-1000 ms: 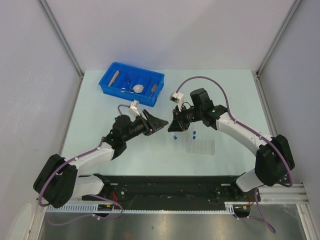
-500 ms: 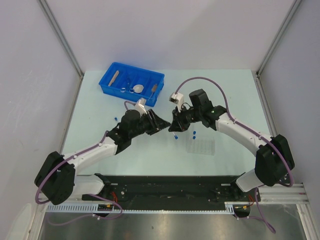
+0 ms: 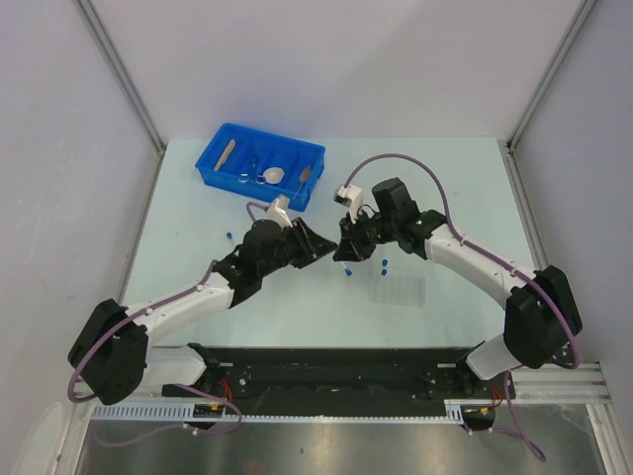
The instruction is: Organize the chemistry lab equipment
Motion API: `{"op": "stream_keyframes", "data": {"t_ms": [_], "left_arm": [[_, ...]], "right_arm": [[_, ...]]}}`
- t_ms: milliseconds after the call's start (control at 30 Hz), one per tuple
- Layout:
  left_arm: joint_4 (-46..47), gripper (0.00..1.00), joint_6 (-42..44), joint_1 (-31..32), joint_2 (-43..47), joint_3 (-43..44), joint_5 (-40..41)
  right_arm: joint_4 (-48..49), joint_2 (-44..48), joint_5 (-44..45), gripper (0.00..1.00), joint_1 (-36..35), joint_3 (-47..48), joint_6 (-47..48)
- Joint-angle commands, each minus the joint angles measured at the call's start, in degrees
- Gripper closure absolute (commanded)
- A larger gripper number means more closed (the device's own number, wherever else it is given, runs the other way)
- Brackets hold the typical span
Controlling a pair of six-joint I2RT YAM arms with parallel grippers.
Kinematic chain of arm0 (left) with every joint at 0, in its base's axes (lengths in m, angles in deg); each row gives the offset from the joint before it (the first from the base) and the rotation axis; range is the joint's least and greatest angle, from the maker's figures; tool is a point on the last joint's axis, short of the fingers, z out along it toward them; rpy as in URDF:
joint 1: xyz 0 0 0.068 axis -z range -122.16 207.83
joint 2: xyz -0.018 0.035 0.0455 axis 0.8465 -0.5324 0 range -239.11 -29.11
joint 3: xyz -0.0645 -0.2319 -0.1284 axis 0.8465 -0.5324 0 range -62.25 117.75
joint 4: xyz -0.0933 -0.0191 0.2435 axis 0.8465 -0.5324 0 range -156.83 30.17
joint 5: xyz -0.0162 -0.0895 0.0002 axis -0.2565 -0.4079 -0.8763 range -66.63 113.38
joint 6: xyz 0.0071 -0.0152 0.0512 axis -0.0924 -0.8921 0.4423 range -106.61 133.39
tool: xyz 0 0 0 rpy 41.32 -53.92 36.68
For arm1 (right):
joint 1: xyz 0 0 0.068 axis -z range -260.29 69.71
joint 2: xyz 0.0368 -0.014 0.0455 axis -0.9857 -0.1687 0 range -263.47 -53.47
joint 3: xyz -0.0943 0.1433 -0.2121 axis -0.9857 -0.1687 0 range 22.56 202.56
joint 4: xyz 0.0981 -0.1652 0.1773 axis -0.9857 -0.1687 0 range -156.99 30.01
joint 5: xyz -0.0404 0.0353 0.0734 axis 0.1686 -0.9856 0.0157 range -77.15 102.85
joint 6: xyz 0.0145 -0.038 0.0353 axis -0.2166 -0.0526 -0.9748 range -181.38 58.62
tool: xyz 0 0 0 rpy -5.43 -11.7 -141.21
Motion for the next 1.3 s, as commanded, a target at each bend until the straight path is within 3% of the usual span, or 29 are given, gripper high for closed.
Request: {"op": "stream_keyframes", "data": {"t_ms": [0, 133, 367, 467, 567, 600, 667, 733, 900, 1000, 1267], "left_arm": [[0.2, 0.65, -0.5, 1.1, -0.7, 0.9, 3.5], [2.2, 0.79, -1.8, 1.2, -0.7, -0.6, 2.9], [6.3, 0.86, -6.9, 1.1, 0.8, -4.4, 3.0], [10.5, 0.87, -10.2, 0.8, 2.1, -7.1, 3.4], [15.0, 0.88, -14.1, 0.1, 3.9, -10.6, 4.4], [15.9, 0.88, -14.9, -0.1, 4.4, -11.4, 4.8], [18.2, 0.88, -16.8, -0.9, 5.8, -13.8, 6.2], [20.9, 0.88, -19.7, -1.8, 7.3, -15.8, 7.0], [30.1, 0.88, -26.3, -3.6, 8.8, -22.1, 9.3], [32.7, 0.88, -28.7, -4.2, 8.8, -23.6, 10.6], [42.5, 0.88, -37.5, -4.5, 5.7, -27.8, 13.2]], "right_arm": [[2.3, 0.3, 1.2, 0.92, -0.5, 0.5, -1.0], [2.6, 0.1, 2.3, 0.92, -0.5, 0.5, -1.4], [2.5, 0.2, 2.4, 0.86, -0.5, 0.5, -1.0], [2.1, 0.5, 1.3, 0.73, -0.5, 0.5, 0.0], [1.8, 1.4, -3.4, 0.49, 0.6, 0.5, 0.9], [1.9, 1.9, -5.2, 0.34, 1.2, 0.6, 0.9], [2.0, 2.3, -10.3, 0.20, 2.7, 0.5, 1.2], [2.7, 2.6, -12.6, 0.14, 3.5, 0.5, 0.4], [4.1, 2.1, -12.4, 0.11, 4.1, 0.5, -4.0], [6.9, 1.3, -8.3, 0.14, 3.3, 0.2, -10.8], [9.6, -1.3, -3.3, 0.18, 0.1, -1.0, -16.2]]}}
